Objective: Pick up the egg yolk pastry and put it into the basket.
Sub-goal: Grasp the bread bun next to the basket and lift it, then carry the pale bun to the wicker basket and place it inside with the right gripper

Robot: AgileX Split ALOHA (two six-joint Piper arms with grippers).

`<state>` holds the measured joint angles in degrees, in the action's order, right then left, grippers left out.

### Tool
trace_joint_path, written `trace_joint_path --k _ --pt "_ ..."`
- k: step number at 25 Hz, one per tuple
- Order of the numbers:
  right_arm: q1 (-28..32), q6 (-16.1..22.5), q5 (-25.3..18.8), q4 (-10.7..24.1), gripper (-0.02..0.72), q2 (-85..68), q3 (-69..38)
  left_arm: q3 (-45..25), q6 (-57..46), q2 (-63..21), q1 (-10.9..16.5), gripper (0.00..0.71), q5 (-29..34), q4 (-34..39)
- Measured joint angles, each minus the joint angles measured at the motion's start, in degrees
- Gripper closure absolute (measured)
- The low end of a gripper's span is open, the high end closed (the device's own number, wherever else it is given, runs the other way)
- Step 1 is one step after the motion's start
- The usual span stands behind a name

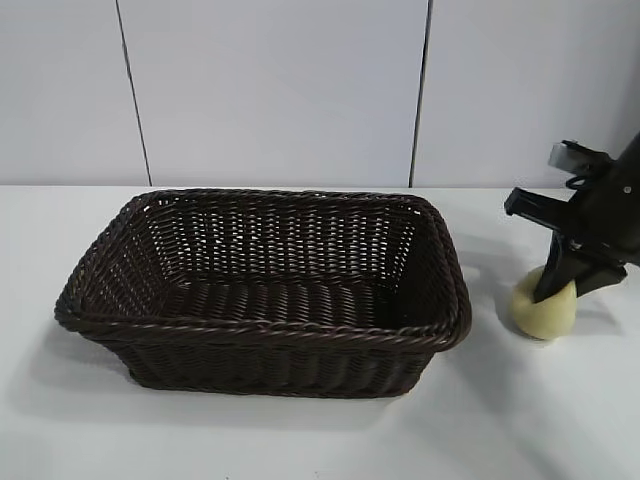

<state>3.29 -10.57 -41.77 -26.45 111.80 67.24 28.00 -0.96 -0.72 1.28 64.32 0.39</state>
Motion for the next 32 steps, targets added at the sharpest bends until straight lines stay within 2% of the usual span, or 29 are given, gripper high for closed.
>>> trace_joint_path --k 7,13,17,21,25,32 --pt "0.0 0.0 -9.9 0.2 0.673 -9.9 4.5 0.0 0.0 0.0 0.0 0.144 0.0 0.0" --pt "-0.7 0.0 -11.6 0.2 0.674 -17.2 5.5 0.0 0.0 0.0 0.0 0.144 0.0 0.0" --pt "-4.1 0.1 -12.2 -0.1 0.674 -18.0 5.5 0.0 0.0 0.0 0.0 0.144 0.0 0.0" --pt "-11.2 0.5 -9.6 -1.5 0.674 -18.0 5.5 0.0 0.0 0.0 0.0 0.144 0.0 0.0" --pt "-19.3 2.9 -6.1 -1.9 0.675 -18.0 5.5 0.0 0.0 0.0 0.0 0.144 0.0 0.0" --pt "-31.1 6.3 2.2 -2.4 0.68 -18.0 5.5 0.0 0.0 0.0 0.0 0.144 0.0 0.0"
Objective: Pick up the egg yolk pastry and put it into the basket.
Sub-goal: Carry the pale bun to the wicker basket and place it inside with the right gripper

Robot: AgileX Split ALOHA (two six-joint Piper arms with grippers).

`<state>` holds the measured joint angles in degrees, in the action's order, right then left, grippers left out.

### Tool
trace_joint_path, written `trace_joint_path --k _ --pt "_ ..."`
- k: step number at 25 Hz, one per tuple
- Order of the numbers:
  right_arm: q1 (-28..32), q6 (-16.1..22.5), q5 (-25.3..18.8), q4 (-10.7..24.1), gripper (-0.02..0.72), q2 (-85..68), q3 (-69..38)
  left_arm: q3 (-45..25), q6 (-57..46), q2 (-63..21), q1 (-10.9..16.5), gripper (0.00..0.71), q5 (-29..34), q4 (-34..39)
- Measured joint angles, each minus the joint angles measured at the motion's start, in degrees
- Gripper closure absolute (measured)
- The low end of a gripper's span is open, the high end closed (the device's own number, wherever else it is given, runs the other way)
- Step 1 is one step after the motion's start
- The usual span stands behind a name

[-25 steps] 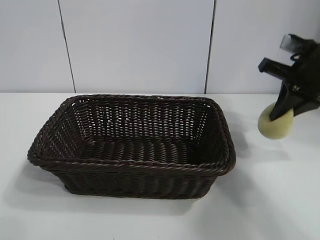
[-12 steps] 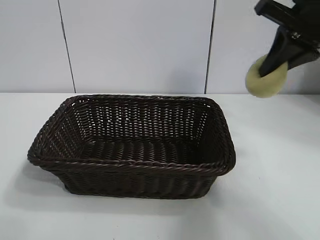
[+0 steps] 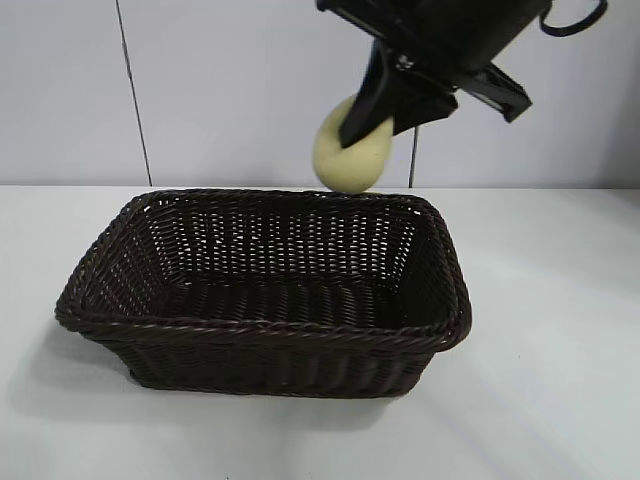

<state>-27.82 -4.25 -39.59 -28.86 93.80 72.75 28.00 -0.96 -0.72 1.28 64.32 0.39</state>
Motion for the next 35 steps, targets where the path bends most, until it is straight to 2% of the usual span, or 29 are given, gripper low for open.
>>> trace_joint_path --k 4,10,20,24,27,30,32,33,35 --pt "-3.2 1.8 3.8 -0.1 0.68 0.3 0.0 0.0 0.0 0.0 0.0 0.144 0.0 0.0" --pt "-3.8 2.7 7.6 -1.6 0.68 4.7 0.0 0.0 0.0 0.0 0.0 0.144 0.0 0.0" --pt "-3.8 2.7 12.2 -3.2 0.68 13.8 0.0 0.0 0.0 0.0 0.0 0.144 0.0 0.0" --pt "-3.8 2.7 12.5 -3.4 0.652 15.3 0.0 0.0 0.0 0.0 0.0 0.144 0.0 0.0" --pt "-3.8 2.5 12.6 -3.4 0.58 15.4 0.0 0.0 0.0 0.0 0.0 0.144 0.0 0.0" --pt "-3.8 2.4 12.6 -3.5 0.398 15.4 0.0 0.0 0.0 0.0 0.0 0.144 0.0 0.0" --pt "-3.8 2.2 12.6 -3.5 0.235 15.4 0.0 0.0 0.0 0.0 0.0 0.144 0.0 0.0" --pt "-3.8 2.1 12.5 -3.5 0.18 15.4 0.0 0.0 0.0 0.0 0.0 0.144 0.0 0.0" --pt "-3.8 2.0 11.7 -3.5 0.131 15.4 0.4 0.0 0.0 0.0 0.0 0.144 0.0 0.0"
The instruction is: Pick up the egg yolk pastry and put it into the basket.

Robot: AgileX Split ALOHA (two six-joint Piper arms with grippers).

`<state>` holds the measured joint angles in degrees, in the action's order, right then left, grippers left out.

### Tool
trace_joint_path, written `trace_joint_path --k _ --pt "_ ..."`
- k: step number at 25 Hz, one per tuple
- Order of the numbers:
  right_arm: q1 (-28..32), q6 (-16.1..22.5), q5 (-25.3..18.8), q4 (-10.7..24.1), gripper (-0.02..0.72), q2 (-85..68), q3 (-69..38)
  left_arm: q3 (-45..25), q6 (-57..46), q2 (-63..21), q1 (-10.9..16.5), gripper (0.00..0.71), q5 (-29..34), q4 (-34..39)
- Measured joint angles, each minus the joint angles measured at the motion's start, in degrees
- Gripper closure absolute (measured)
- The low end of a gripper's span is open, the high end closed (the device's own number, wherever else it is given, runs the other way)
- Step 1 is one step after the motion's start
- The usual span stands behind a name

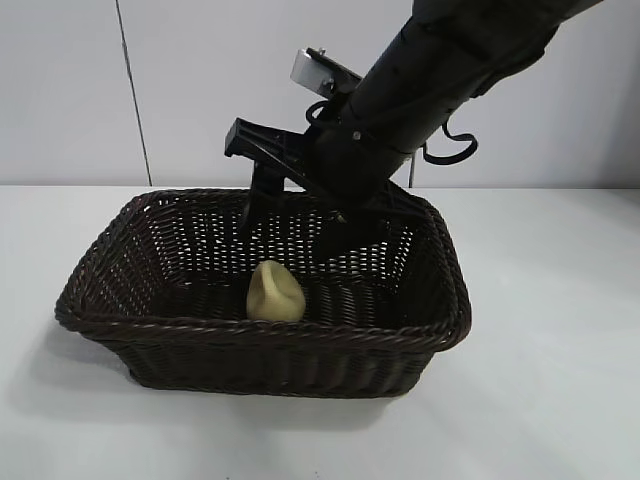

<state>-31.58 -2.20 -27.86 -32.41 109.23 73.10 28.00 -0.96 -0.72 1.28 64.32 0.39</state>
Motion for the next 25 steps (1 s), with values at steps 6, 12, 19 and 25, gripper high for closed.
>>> trace_joint_path --k 6,12,19,25 --pt "0.0 0.1 -8.0 1.8 0.103 0.0 6.1 0.0 0.0 0.0 0.0 0.144 0.0 0.0" --pt "0.0 8.1 -22.5 16.3 0.113 0.0 15.5 0.0 0.0 0.0 0.0 0.144 0.0 0.0" --pt "1.1 10.9 -34.6 28.4 0.115 0.0 22.3 0.0 0.0 0.0 0.0 0.144 0.0 0.0" --pt "8.1 11.0 -38.8 29.2 0.115 0.0 22.7 0.0 0.0 0.0 0.0 0.144 0.0 0.0"
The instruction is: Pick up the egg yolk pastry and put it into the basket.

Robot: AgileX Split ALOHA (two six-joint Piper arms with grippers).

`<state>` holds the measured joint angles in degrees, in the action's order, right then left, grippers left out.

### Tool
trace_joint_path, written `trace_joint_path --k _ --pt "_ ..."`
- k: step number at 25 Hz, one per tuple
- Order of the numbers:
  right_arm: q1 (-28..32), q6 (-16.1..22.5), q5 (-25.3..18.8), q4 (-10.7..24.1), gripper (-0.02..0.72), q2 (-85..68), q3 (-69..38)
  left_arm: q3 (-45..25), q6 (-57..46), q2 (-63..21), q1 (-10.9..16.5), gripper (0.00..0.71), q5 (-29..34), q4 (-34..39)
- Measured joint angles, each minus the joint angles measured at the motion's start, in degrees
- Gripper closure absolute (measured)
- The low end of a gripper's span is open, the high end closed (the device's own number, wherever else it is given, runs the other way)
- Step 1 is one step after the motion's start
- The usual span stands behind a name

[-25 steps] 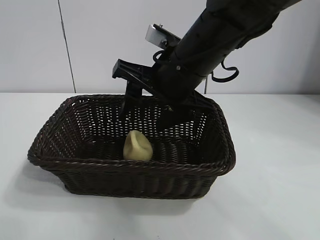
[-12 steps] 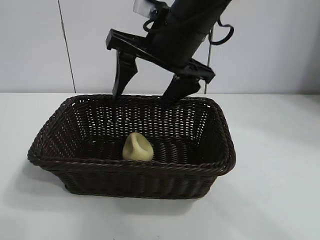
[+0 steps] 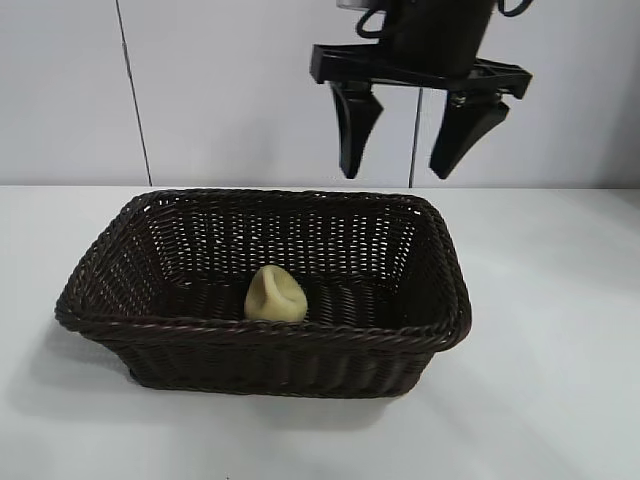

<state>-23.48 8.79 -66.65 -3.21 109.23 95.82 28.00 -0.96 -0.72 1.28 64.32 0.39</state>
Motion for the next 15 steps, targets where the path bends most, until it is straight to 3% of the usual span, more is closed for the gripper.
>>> trace_joint_path --k 6,12,15 --pt "9.1 -1.2 -2.3 0.8 0.116 0.0 0.1 0.0 0.0 0.0 0.0 0.144 0.0 0.0" --pt "16.8 -2.7 -3.1 5.7 0.124 0.0 0.1 0.0 -0.1 0.0 0.0 0.144 0.0 0.0" --pt "20.1 -2.9 -3.1 6.6 0.125 0.0 0.1 0.0 -0.1 0.0 0.0 0.144 0.0 0.0"
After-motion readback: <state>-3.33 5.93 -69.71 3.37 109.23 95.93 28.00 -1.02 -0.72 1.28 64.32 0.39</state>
